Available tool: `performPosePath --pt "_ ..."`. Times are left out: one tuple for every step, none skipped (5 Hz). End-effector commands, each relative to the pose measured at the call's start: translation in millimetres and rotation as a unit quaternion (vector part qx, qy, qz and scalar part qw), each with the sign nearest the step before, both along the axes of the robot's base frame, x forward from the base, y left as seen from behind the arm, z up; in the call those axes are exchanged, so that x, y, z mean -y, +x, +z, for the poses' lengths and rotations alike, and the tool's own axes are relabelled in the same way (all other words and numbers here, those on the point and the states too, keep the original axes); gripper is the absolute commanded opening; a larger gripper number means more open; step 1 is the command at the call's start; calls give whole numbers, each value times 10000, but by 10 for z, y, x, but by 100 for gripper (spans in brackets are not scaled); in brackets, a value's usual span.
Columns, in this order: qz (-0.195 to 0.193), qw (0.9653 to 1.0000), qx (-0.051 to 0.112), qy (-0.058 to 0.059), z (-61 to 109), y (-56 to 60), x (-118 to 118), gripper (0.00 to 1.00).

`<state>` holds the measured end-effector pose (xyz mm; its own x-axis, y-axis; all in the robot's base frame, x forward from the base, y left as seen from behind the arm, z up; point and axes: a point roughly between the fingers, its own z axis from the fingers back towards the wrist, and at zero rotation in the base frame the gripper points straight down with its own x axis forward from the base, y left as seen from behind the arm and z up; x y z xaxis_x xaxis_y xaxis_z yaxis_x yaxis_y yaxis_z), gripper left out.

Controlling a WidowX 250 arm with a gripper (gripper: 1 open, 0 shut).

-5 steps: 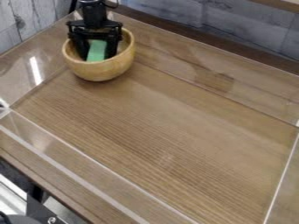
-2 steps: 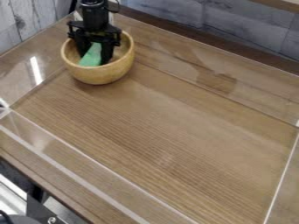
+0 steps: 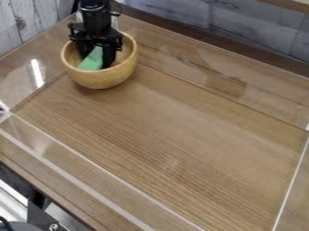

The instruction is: Move green object from inside the wooden bowl to the table next to it

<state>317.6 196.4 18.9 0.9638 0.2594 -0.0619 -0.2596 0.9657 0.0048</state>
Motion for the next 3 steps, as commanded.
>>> performPosePath --pt "323 9992 -219 -100 -71 -322 -146 0" --pt "191 9994 -82 -268 -14 -314 -65 0" --pt "85 9992 -11 -394 91 -400 -1 0"
